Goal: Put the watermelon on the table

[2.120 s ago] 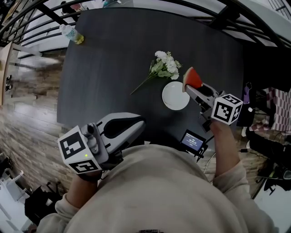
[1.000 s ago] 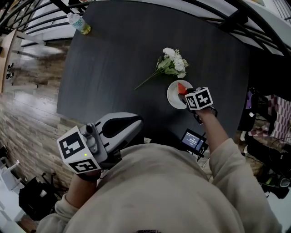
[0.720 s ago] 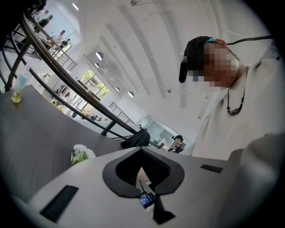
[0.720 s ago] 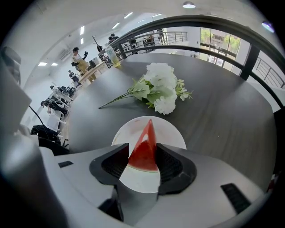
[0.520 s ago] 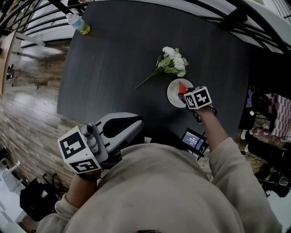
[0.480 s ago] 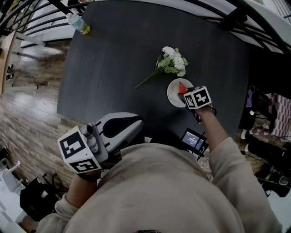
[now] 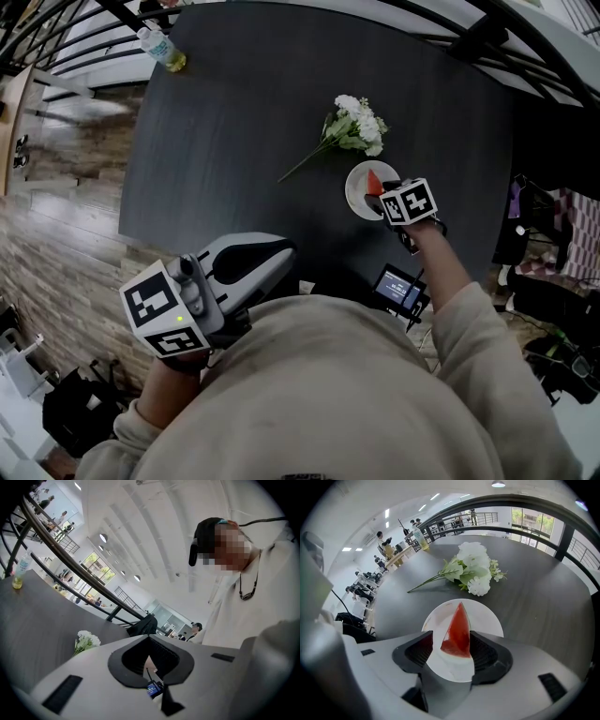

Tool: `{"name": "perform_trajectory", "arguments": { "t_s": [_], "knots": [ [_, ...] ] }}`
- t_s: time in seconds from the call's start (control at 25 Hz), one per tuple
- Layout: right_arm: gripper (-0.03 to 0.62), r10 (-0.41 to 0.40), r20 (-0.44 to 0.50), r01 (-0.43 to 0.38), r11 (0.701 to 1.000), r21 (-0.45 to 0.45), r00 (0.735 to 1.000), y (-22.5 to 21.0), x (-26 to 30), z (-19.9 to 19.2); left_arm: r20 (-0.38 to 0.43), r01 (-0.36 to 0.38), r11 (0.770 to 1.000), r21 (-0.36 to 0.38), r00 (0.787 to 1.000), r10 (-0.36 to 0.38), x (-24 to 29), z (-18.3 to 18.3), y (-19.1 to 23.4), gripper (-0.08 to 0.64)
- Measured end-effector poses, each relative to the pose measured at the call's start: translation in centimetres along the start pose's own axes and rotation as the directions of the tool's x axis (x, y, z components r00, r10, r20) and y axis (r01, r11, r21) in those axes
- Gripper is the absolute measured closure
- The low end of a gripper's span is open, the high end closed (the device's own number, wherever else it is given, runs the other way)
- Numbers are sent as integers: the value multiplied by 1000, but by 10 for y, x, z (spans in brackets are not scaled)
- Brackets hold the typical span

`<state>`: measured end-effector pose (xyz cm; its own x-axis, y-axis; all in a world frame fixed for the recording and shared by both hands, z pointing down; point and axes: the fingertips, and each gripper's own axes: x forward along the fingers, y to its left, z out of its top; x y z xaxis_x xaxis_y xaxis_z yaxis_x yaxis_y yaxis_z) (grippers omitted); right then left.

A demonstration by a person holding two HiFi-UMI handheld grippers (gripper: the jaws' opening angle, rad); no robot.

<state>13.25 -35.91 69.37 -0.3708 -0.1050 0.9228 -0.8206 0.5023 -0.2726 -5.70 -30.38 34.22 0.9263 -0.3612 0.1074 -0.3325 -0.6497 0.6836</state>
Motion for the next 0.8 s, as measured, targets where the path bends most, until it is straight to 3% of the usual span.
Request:
{"name": "perform_trajectory", "arguments": {
  "t_s": [0.48,0.8],
  "knots": [
    [351,-79,55,78,997,22,995,-8,-31,3,-27,46,998,35,999,-45,2,5,-10,554],
    [353,-99,245,56,983,177,964,-9,-92,12,-63,166,982,91,985,-161,11,16,-27,554]
  ]
}}
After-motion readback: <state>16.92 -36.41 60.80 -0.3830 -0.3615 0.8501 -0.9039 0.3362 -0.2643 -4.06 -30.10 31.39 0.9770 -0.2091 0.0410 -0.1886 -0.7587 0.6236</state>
